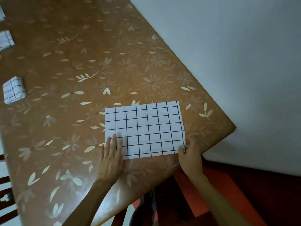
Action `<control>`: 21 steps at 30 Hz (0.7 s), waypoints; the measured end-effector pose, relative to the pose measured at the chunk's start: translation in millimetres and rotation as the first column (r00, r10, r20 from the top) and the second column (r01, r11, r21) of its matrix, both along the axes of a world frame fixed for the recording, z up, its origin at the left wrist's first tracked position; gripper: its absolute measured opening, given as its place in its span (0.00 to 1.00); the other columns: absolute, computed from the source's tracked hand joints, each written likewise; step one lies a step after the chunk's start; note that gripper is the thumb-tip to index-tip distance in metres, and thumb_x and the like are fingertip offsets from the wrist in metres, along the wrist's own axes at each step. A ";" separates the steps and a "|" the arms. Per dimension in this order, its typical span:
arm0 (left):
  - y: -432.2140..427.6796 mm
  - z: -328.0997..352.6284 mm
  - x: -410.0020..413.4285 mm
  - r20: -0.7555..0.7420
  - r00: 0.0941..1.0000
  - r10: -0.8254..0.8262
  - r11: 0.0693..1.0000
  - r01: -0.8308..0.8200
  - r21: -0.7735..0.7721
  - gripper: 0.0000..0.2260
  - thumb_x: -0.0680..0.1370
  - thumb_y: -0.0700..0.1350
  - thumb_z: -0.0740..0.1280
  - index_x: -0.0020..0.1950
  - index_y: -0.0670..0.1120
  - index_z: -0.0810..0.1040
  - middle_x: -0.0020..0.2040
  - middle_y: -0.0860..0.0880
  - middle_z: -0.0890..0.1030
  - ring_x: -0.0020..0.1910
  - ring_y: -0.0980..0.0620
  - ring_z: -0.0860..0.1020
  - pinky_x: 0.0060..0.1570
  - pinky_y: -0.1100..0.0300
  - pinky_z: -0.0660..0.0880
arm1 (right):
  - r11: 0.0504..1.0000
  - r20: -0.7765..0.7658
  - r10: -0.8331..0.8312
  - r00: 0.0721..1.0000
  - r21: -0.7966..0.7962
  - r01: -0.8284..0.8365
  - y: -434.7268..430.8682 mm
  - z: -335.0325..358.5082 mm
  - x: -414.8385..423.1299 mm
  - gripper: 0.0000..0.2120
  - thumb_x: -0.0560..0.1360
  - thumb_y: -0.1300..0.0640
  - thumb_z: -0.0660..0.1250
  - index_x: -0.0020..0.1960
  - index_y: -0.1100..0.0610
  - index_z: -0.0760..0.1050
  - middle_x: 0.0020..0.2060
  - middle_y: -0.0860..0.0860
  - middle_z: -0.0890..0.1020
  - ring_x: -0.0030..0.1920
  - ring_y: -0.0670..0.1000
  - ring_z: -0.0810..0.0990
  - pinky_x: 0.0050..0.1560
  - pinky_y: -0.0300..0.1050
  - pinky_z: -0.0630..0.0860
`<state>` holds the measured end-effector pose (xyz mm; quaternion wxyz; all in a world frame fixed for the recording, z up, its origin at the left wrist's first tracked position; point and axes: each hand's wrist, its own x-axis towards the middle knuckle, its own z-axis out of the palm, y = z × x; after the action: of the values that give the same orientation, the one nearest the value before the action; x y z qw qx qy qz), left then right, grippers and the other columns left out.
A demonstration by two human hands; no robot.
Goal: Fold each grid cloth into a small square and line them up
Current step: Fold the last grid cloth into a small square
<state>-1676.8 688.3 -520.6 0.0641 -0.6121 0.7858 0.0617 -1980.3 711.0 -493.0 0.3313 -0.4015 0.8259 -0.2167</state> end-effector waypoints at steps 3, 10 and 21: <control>-0.9 11.0 -21.1 -0.104 0.994 -0.023 1.000 0.025 0.018 0.34 0.65 0.32 0.72 0.71 0.42 0.72 0.74 0.36 0.68 0.71 0.34 0.69 0.65 0.38 0.71 | 0.985 0.079 -0.069 0.995 0.161 0.056 9.7 0.0 -0.4 0.13 0.74 0.55 0.69 0.54 0.60 0.71 0.43 0.55 0.80 0.46 0.56 0.81 0.46 0.50 0.77; 30.1 17.7 -63.7 -0.288 0.936 -0.202 0.948 0.260 0.181 0.20 0.70 0.41 0.67 0.62 0.49 0.77 0.62 0.44 0.79 0.57 0.42 0.79 0.51 0.48 0.80 | 0.937 0.155 -0.030 0.988 0.348 -0.026 38.3 7.7 9.6 0.17 0.73 0.55 0.70 0.28 0.56 0.69 0.29 0.54 0.78 0.34 0.54 0.78 0.32 0.43 0.68; 71.6 30.8 -86.7 -0.407 0.874 -0.266 0.947 0.316 0.059 0.28 0.63 0.56 0.79 0.61 0.55 0.76 0.56 0.54 0.80 0.52 0.55 0.79 0.39 0.66 0.74 | 0.952 0.570 -0.143 0.809 0.304 -0.045 71.8 45.6 55.0 0.07 0.74 0.55 0.69 0.38 0.55 0.76 0.29 0.49 0.75 0.26 0.46 0.70 0.26 0.38 0.65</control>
<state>-1763.4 760.0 -489.8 -0.0485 -0.4566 0.8603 0.2217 -1925.3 782.7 -447.4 0.6209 -0.2380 0.7170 -0.2091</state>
